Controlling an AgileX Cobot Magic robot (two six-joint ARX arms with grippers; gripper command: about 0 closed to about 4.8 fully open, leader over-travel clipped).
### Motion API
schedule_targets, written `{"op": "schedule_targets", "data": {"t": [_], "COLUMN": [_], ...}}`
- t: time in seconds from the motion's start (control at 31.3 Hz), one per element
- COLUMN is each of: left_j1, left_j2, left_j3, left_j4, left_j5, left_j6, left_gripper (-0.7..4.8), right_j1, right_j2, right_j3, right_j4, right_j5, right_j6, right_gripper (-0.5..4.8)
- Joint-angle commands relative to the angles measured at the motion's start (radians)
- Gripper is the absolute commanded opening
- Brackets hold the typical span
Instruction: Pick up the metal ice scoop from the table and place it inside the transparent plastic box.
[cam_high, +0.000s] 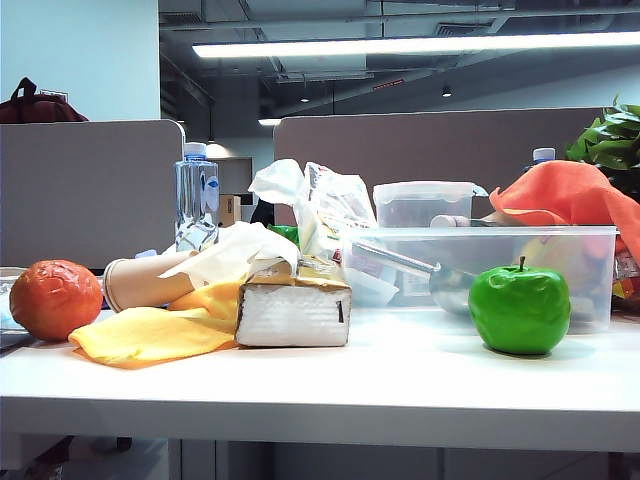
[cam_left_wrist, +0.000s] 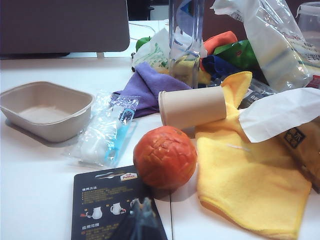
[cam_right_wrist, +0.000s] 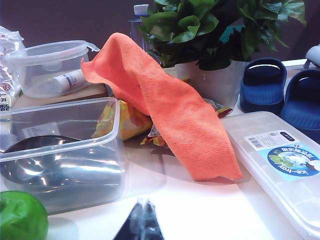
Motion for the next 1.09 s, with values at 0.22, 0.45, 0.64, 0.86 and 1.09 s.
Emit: {"op": "schedule_targets", "data": {"t": [0.22,0.45,0.64,0.86,1.09], "left_j1": [-0.016,-0.045,-0.045,-0.045,-0.045], "left_j2": [0.001,0.001,0.001,0.001,0.001], "left_j3": [0.003,0.003,0.003,0.003,0.003], "left_j4": [0.020,0.027,0.026,0.025,0.025], "left_j5": [-0.021,-0.064,-0.060,-0.058,-0.058], "left_j6": [-0.001,-0.023,-0.023,-0.023,-0.023], "left_gripper": [-0.05,-0.05,-0.06,-0.05,-0.06], "right_j1": [0.000,0.000,0.000,0.000,0.000], "right_j2": [0.000,0.000,0.000,0.000,0.000], "right_j3": [0.002,0.002,0.002,0.002,0.002], "right_j4": [0.017,0.017,0.017,0.017,0.017], "right_j5": [0.005,0.005,0.005,0.005,0.005], "right_j6": [0.000,0.000,0.000,0.000,0.000], "right_gripper": [-0.01,-0.01,-0.01,-0.01,-0.01]}}
